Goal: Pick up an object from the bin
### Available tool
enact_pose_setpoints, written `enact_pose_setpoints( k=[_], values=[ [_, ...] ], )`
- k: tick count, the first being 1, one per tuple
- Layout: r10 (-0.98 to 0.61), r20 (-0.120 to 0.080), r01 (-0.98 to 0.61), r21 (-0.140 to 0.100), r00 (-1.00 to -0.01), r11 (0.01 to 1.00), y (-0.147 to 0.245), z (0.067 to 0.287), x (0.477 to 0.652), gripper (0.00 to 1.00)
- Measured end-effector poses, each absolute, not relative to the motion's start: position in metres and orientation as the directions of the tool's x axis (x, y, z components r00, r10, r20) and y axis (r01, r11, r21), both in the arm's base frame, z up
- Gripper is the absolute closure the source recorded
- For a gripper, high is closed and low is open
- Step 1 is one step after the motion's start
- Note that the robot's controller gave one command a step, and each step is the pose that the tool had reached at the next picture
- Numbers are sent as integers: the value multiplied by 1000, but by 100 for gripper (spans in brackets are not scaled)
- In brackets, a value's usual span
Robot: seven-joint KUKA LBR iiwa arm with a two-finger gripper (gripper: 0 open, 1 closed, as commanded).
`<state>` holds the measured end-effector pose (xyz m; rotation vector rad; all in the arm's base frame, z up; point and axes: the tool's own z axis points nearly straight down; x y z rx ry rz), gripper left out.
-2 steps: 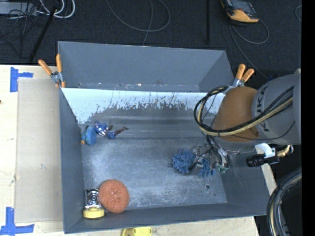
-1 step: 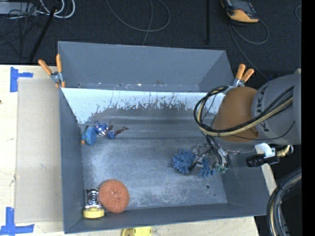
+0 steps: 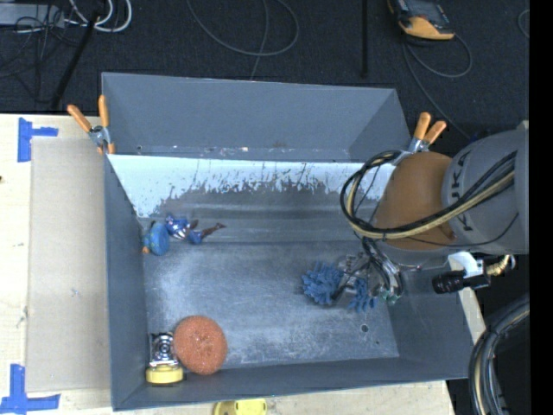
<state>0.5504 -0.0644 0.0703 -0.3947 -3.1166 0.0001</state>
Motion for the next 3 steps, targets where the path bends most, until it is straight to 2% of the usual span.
enact_pose_setpoints(
  k=[1, 2, 3],
  values=[
    [249, 8, 249, -1, -968, 969, -64, 78, 548, 100],
    [249, 8, 249, 0, -968, 968, -64, 101, 548, 100],
    [249, -1, 249, 1, -968, 968, -65, 116, 551, 100]
  ],
)
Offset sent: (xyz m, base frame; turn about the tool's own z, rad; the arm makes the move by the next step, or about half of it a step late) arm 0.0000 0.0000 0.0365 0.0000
